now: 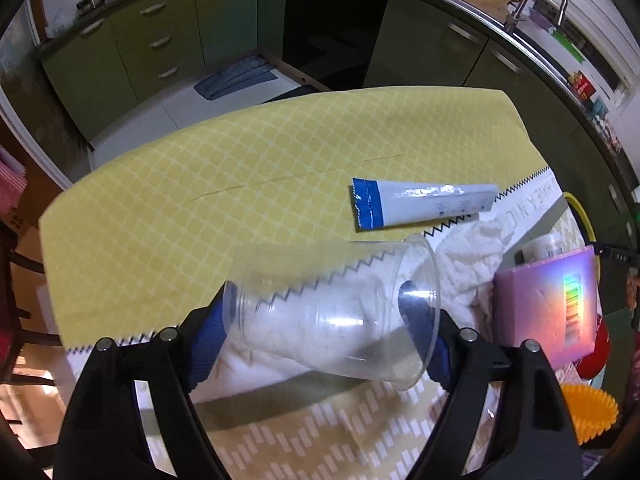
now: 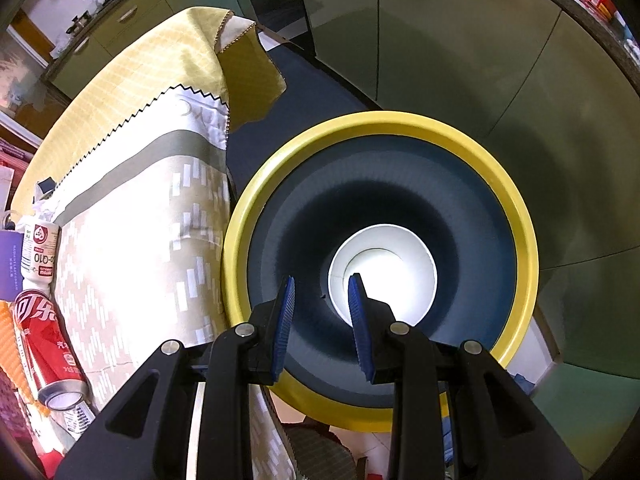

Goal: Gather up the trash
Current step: 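Carry the bucket over the yellow-rimmed bin and release it inside, then move the right tool back over the table toward the red can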

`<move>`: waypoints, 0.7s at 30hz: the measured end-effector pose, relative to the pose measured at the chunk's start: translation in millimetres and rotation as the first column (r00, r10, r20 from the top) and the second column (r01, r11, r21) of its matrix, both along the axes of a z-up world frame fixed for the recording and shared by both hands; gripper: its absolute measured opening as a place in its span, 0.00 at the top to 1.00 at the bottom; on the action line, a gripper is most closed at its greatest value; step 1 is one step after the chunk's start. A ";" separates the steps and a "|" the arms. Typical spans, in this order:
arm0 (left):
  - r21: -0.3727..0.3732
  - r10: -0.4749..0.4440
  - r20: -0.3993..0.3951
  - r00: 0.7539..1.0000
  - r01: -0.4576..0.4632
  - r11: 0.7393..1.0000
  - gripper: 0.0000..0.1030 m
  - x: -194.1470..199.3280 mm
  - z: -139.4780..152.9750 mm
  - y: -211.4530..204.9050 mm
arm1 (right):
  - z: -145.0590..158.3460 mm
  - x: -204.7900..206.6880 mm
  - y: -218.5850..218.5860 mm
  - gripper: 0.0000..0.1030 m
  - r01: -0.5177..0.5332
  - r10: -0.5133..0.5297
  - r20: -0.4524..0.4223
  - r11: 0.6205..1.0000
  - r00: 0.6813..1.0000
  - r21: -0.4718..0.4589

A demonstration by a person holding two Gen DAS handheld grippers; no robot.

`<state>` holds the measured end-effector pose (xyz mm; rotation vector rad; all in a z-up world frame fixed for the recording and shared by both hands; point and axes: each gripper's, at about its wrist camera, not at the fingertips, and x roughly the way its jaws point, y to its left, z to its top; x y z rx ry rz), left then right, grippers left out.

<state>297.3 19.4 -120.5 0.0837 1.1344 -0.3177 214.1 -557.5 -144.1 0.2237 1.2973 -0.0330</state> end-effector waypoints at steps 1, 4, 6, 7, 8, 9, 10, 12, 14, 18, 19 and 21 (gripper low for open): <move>0.001 0.003 0.007 1.000 -0.003 1.000 0.25 -3.5 6.1 -0.3 | 1.2 -1.9 -0.8 0.73 -0.001 0.001 0.004 1.000 1.000 0.002; -0.025 -0.009 0.064 0.998 0.011 1.000 0.25 -22.8 44.2 -9.1 | 8.1 -8.2 -3.8 0.73 -0.002 0.001 0.024 1.000 1.000 0.010; -0.018 -0.057 0.126 0.990 0.059 0.998 0.25 -44.5 82.4 -34.5 | 15.7 -14.7 -7.9 0.73 0.002 -0.002 0.041 1.000 0.999 0.007; -0.019 -0.081 0.144 0.986 0.085 0.996 0.25 -53.2 94.9 -47.3 | 20.3 -19.3 -11.1 0.73 0.006 -0.006 0.052 1.000 0.999 0.002; -0.027 -0.127 0.165 0.978 0.133 0.991 0.25 -67.0 112.7 -69.9 | 23.2 -23.1 -13.8 0.73 0.009 -0.009 0.059 1.000 0.998 -0.001; -0.033 -0.165 0.175 0.971 0.173 0.984 0.25 -76.9 123.6 -88.9 | 28.3 -28.2 -18.6 0.73 0.016 -0.016 0.070 1.000 0.997 -0.006; -0.041 -0.205 0.181 0.962 0.216 0.976 0.25 -86.4 132.2 -109.3 | 32.3 -32.7 -22.9 0.73 0.022 -0.021 0.079 1.000 0.997 -0.010; -0.048 -0.296 0.180 0.938 0.309 0.950 0.25 -105.3 141.2 -159.3 | 41.1 -43.1 -34.1 0.73 0.036 -0.034 0.097 0.999 0.995 -0.017; -0.053 -0.388 0.161 0.907 0.401 0.915 0.25 -118.6 139.2 -215.4 | 50.7 -56.4 -45.9 0.72 0.048 -0.045 0.115 0.999 0.992 -0.023; -0.055 -0.511 0.094 0.854 0.517 0.854 0.25 -128.7 111.5 -312.3 | 64.3 -79.9 -71.5 0.73 0.073 -0.067 0.142 0.997 0.988 -0.035; -0.053 -0.538 0.071 0.840 0.542 0.839 0.25 -127.8 100.4 -340.3 | 66.5 -86.4 -77.1 0.72 0.079 -0.073 0.147 0.996 0.986 -0.037; -0.038 -0.568 0.044 0.822 0.570 0.821 0.25 -121.7 82.9 -377.4 | 70.2 -99.7 -90.9 0.73 0.095 -0.087 0.157 0.995 0.984 -0.040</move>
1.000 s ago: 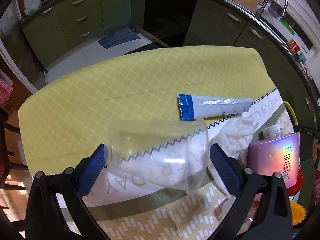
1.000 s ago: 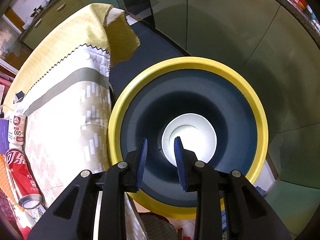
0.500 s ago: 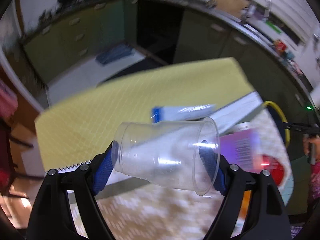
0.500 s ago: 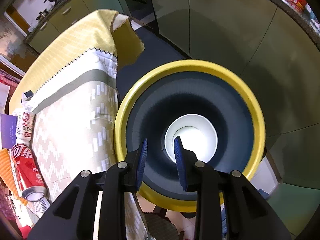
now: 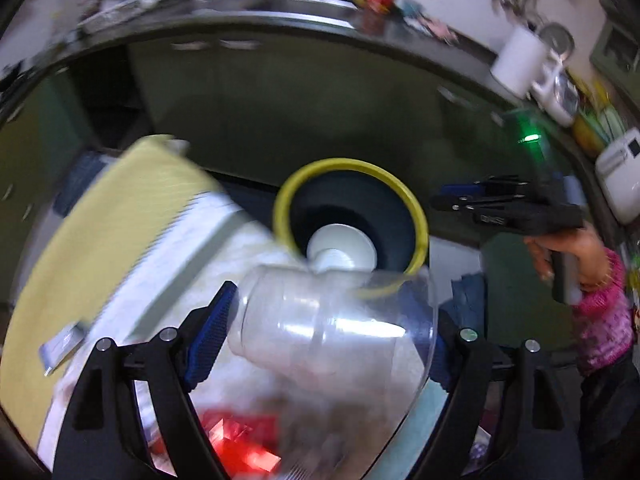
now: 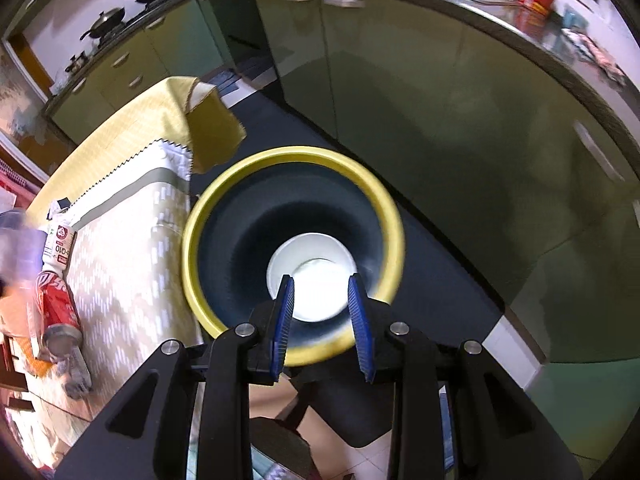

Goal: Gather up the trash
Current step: 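Move the right tool back over the table toward the red can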

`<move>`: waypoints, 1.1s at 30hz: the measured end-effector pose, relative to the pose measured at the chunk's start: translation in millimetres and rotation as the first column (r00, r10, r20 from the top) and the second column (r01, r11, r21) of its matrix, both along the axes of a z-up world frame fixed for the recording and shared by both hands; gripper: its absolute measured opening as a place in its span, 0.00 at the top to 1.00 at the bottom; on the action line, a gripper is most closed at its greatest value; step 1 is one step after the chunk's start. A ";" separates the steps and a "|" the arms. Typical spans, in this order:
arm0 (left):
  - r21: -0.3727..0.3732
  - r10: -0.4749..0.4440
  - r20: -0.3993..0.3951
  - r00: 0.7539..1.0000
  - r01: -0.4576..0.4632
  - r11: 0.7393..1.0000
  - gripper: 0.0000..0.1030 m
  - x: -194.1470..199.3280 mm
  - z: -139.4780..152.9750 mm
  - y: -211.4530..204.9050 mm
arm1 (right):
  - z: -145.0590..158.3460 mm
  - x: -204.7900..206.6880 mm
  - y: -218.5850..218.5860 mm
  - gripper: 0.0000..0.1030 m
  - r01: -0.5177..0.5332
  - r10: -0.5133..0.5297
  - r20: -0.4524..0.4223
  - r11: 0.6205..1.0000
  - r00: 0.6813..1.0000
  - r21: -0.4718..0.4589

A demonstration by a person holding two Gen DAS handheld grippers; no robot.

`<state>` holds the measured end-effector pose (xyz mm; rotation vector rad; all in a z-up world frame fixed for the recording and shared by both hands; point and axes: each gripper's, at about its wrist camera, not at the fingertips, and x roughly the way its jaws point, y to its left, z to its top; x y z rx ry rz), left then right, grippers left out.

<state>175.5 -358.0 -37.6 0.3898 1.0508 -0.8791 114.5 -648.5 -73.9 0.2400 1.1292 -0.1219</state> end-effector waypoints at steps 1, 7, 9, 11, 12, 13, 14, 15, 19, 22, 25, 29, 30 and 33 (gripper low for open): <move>0.013 -0.016 -0.004 1.000 0.016 1.000 0.25 2.0 -9.2 -19.6 | 1.4 -7.3 -5.9 0.72 0.007 -0.007 0.004 1.000 1.000 0.001; 0.060 -0.049 0.021 0.999 0.047 0.997 0.25 1.1 -42.3 -92.4 | 3.2 -37.3 -36.2 0.73 0.050 -0.050 0.010 0.999 0.999 0.000; 0.075 -0.043 0.014 0.999 0.042 0.996 0.25 6.1 -54.9 -107.0 | 2.7 -45.6 -42.7 0.73 0.062 -0.062 0.008 0.998 0.998 -0.002; 0.087 -0.033 0.003 0.999 0.033 0.996 0.22 13.7 -66.8 -117.1 | 2.1 -49.9 -49.2 0.73 0.073 -0.073 0.007 0.997 0.997 -0.002; 0.093 -0.033 -0.003 0.999 0.033 0.995 0.17 19.3 -72.5 -123.5 | 1.9 -51.8 -52.1 0.73 0.077 -0.077 0.007 0.997 0.997 -0.001; 0.100 -0.029 -0.002 1.000 0.029 0.995 0.16 20.3 -76.2 -128.0 | 2.4 -53.4 -54.3 0.73 0.081 -0.081 0.008 0.997 0.997 -0.001; 0.111 -0.023 0.002 1.000 0.023 0.993 0.16 20.4 -78.3 -130.6 | 2.7 -54.3 -56.6 0.73 0.082 -0.082 0.009 0.997 0.997 -0.001; 0.116 -0.020 0.000 1.000 0.020 0.993 0.16 23.0 -78.5 -129.6 | 3.3 -55.3 -57.6 0.73 0.082 -0.082 0.010 0.997 0.997 -0.001; 0.060 -0.001 -0.019 1.000 0.002 0.998 0.16 21.5 -62.8 -112.4 | 3.6 -53.6 -52.3 0.73 0.063 -0.063 0.013 0.998 0.998 0.003; -0.027 0.014 -0.001 1.000 -0.014 1.000 0.16 12.7 -32.4 -74.2 | -0.2 -46.8 -41.9 0.72 0.041 -0.041 0.009 0.999 0.999 0.009; -0.106 0.062 0.007 0.998 -0.061 0.993 0.16 0.9 -4.8 -19.9 | -3.0 -39.5 -23.2 0.72 -0.004 0.004 0.000 1.000 1.000 0.012; -0.136 0.164 0.057 0.985 -0.155 0.979 0.15 -18.1 18.7 63.7 | -0.7 -25.8 10.4 0.73 -0.086 0.086 0.001 0.996 0.996 0.014; -0.143 0.194 0.071 0.978 -0.183 0.973 0.15 -23.1 22.8 84.3 | 1.4 -21.5 23.4 0.73 -0.117 0.117 0.005 0.993 0.993 0.017; -0.162 0.293 0.105 0.950 -0.275 0.948 0.13 -32.5 28.6 142.2 | 8.7 -6.6 63.9 0.72 -0.217 0.216 0.016 0.976 0.976 0.026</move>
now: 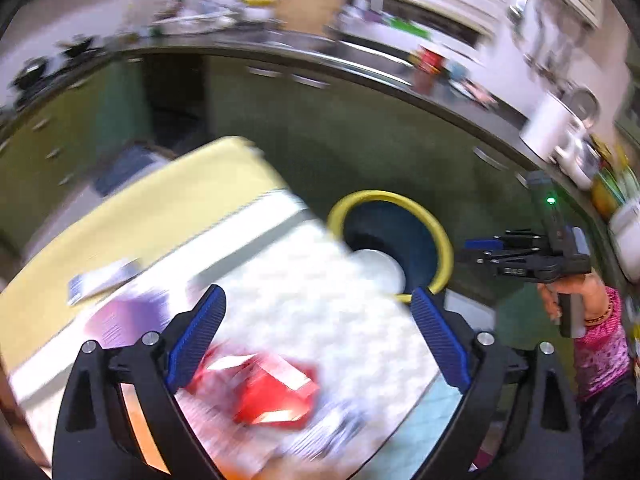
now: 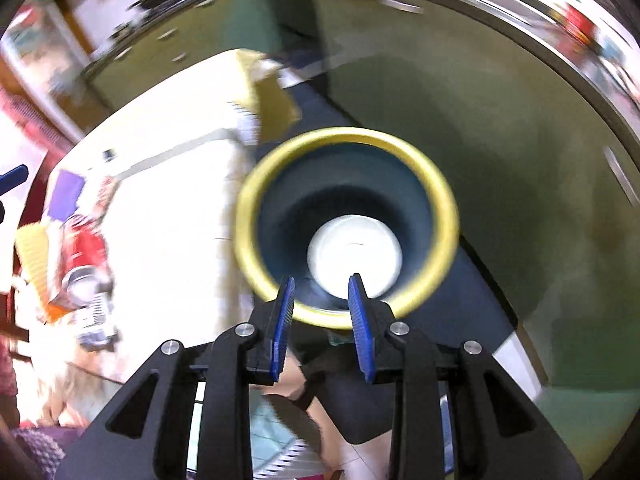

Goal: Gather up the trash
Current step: 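Move the right tool back over the table toward the red can, then grasp the red Coca-Cola can with the right tool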

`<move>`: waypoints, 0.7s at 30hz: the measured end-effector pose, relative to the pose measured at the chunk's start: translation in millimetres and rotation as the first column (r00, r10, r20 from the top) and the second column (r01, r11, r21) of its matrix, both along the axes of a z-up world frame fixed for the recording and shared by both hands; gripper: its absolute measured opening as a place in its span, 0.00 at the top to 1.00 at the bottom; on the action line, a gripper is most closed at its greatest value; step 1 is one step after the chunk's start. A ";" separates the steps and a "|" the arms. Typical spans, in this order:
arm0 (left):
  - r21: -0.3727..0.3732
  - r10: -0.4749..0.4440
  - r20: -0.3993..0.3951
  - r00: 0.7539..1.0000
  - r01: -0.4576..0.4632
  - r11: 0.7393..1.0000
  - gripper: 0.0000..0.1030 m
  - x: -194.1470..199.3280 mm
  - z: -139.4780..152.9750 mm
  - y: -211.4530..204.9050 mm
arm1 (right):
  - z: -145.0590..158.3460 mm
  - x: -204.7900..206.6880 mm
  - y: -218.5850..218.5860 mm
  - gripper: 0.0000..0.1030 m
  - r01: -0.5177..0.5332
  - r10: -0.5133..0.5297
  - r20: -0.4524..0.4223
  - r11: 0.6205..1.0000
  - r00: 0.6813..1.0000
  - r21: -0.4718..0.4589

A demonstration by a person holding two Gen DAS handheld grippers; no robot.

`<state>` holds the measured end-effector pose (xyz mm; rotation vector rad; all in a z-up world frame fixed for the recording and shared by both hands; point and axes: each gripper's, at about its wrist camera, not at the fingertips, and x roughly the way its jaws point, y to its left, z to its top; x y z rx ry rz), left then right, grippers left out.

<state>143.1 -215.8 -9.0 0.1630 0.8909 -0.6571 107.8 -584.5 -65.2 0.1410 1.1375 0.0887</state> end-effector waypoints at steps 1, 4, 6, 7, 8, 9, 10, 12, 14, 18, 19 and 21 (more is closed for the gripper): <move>0.011 0.046 0.023 0.999 -0.046 0.999 0.13 -5.4 0.5 20.1 | 3.3 2.9 14.5 0.72 -0.037 0.037 0.003 0.999 0.999 0.012; 0.021 0.134 0.074 0.988 -0.136 0.990 0.13 -20.7 2.1 60.3 | 15.7 14.5 73.3 0.72 -0.208 0.208 0.010 0.976 0.978 0.062; -0.015 0.190 0.064 0.980 -0.190 0.982 0.13 -28.3 1.7 89.8 | 22.4 16.6 113.2 0.56 -0.322 0.322 0.013 0.944 0.947 0.075; -0.028 0.206 0.056 0.977 -0.205 0.978 0.13 -30.1 1.9 98.6 | 24.6 18.2 133.1 0.43 -0.376 0.376 0.015 0.923 0.927 0.078; -0.039 0.227 0.051 0.973 -0.225 0.974 0.13 -33.0 1.0 109.3 | 26.4 16.2 154.3 0.39 -0.429 0.429 0.019 0.900 0.903 0.081; -0.044 0.239 0.050 0.970 -0.237 0.971 0.13 -35.2 0.9 117.0 | 27.0 16.4 170.1 0.37 -0.467 0.467 0.019 0.881 0.884 0.080; -0.047 0.247 0.048 0.968 -0.244 0.969 0.13 -37.4 -0.3 123.1 | 27.0 19.0 190.3 0.34 -0.509 0.509 0.009 0.858 0.860 0.071; -0.054 0.254 0.038 0.967 -0.251 0.966 0.13 -43.5 -3.1 132.4 | 23.1 24.6 224.9 0.27 -0.569 0.569 -0.013 0.822 0.822 0.031; -0.060 0.257 0.028 0.966 -0.255 0.965 0.12 -47.5 -6.8 138.7 | 14.3 29.3 246.3 0.22 -0.602 0.600 -0.050 0.798 0.798 -0.017; -0.062 0.271 0.031 0.962 -0.269 0.961 0.11 -56.4 -12.5 146.9 | -6.9 42.3 263.4 0.22 -0.627 0.618 -0.130 0.778 0.776 -0.040; -0.062 0.271 0.029 0.962 -0.268 0.961 0.11 -56.9 -13.6 147.2 | -13.2 45.4 267.3 0.22 -0.632 0.619 -0.151 0.773 0.771 -0.057; -0.063 0.268 0.020 0.963 -0.266 0.962 0.11 -57.5 -16.0 148.2 | -24.8 49.5 273.4 0.22 -0.636 0.616 -0.186 0.768 0.766 -0.077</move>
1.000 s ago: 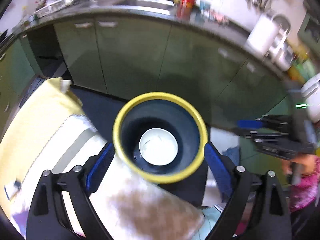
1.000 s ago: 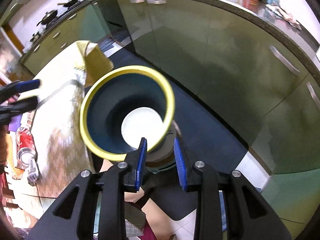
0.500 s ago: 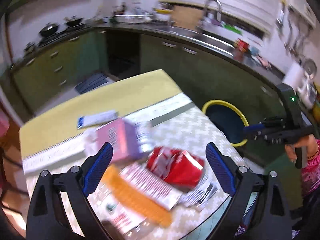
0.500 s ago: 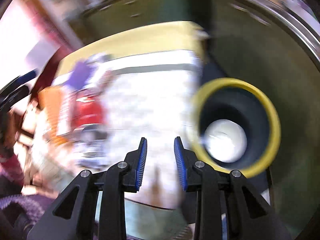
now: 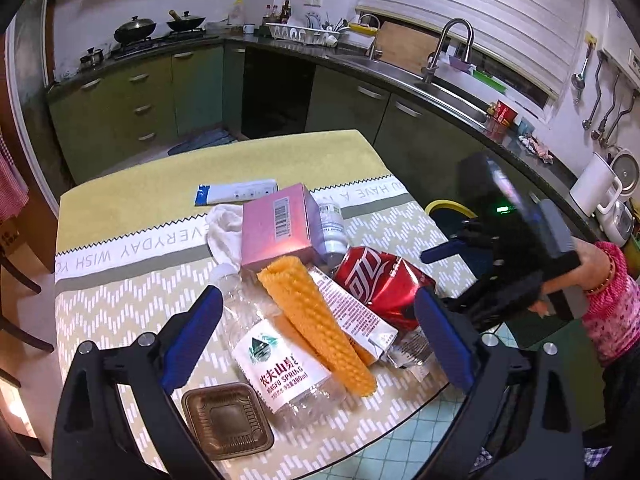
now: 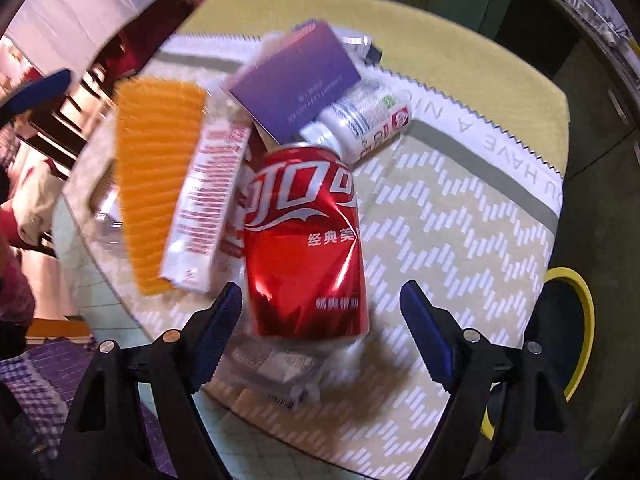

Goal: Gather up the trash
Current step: 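Grasp the red Coca-Cola can with the right tool, then drop the red can into the bin with the right tool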

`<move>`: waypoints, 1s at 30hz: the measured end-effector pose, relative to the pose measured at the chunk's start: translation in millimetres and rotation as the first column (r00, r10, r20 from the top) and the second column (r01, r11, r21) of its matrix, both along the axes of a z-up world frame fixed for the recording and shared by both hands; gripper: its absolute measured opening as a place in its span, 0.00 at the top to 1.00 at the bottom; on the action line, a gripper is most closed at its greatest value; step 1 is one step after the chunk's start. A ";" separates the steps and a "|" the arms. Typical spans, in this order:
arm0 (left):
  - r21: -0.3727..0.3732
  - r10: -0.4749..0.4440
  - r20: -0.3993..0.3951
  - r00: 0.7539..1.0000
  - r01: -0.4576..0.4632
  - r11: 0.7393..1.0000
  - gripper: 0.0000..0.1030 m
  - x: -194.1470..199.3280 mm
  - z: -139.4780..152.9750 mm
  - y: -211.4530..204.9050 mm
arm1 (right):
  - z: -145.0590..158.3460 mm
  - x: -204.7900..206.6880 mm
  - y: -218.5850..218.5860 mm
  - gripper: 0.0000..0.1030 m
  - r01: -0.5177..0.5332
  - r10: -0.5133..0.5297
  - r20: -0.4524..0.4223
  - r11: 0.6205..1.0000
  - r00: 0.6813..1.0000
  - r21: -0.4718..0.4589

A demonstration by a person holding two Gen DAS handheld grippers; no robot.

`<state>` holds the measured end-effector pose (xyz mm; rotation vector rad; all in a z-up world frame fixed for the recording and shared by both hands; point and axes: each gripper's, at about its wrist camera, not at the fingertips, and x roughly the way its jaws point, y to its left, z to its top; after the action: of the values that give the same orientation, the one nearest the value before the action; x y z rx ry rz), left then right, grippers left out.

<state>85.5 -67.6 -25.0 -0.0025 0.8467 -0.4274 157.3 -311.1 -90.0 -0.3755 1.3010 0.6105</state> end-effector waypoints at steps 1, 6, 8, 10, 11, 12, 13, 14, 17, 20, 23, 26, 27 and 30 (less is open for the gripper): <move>0.000 -0.001 0.000 1.000 0.001 1.000 0.11 -1.5 -1.5 0.9 | -4.7 2.5 3.2 0.22 -0.007 0.007 -0.006 1.000 1.000 -0.013; -0.008 -0.002 0.002 1.000 0.002 1.000 0.11 -1.5 -1.1 1.1 | -23.4 5.0 19.4 0.27 -0.036 0.035 -0.025 0.998 0.999 -0.050; -0.010 0.001 0.002 1.000 0.000 1.000 0.10 -1.4 -1.0 0.6 | -28.7 6.1 23.2 0.32 -0.041 0.039 -0.024 0.998 0.999 -0.057; -0.010 -0.002 0.000 1.000 0.002 1.000 0.10 -1.2 -1.0 0.5 | -30.0 7.0 24.3 0.32 -0.037 0.036 -0.013 0.998 0.999 -0.056; -0.007 -0.003 -0.002 1.000 0.003 1.000 0.10 -1.3 -1.5 0.3 | -29.6 6.4 23.9 0.32 -0.032 0.032 0.000 0.998 0.999 -0.061; -0.006 -0.003 -0.002 1.000 0.003 1.000 0.10 -1.1 -1.7 0.2 | -30.0 5.1 26.1 0.32 -0.029 0.029 0.008 0.998 1.000 -0.060; -0.006 -0.003 -0.004 1.000 0.003 1.000 0.10 -0.9 -1.6 -0.6 | -29.1 1.3 26.4 0.33 -0.023 0.024 0.014 0.998 1.000 -0.052; -0.005 -0.005 -0.005 1.000 0.005 1.000 0.10 -0.8 -2.1 -0.8 | -27.4 -0.4 24.8 0.33 -0.017 0.018 0.017 0.999 1.000 -0.042; -0.005 -0.006 -0.004 1.000 0.006 1.000 0.10 -0.2 -2.1 -1.8 | -19.5 -4.0 15.7 0.33 0.009 -0.008 0.019 1.000 1.000 -0.003; -0.002 -0.012 -0.001 1.000 0.012 1.000 0.10 -0.1 -2.4 -3.7 | -9.9 -6.6 2.6 0.33 0.039 -0.040 0.022 0.999 0.999 0.034; 0.002 -0.019 0.001 1.000 0.019 1.000 0.10 0.6 -2.0 -6.5 | -2.0 -7.3 -15.4 0.33 0.068 -0.070 0.027 0.996 0.997 0.062; 0.010 -0.030 0.002 1.000 0.030 0.999 0.10 2.1 -2.7 -10.8 | 11.6 -5.8 -48.3 0.33 0.139 -0.143 0.053 0.987 0.988 0.083; 0.011 -0.033 0.002 0.999 0.033 0.999 0.10 2.3 -3.2 -11.9 | 17.8 -4.3 -62.5 0.33 0.175 -0.181 0.061 0.980 0.982 0.092; 0.010 -0.044 -0.001 0.999 0.044 0.999 0.10 4.5 -4.5 -15.2 | 31.9 3.7 -113.3 0.33 0.311 -0.319 0.095 0.946 0.943 0.091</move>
<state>90.1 -82.8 -29.5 0.0254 0.8506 -0.4641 161.0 -424.4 -58.1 -0.1306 1.1984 0.3608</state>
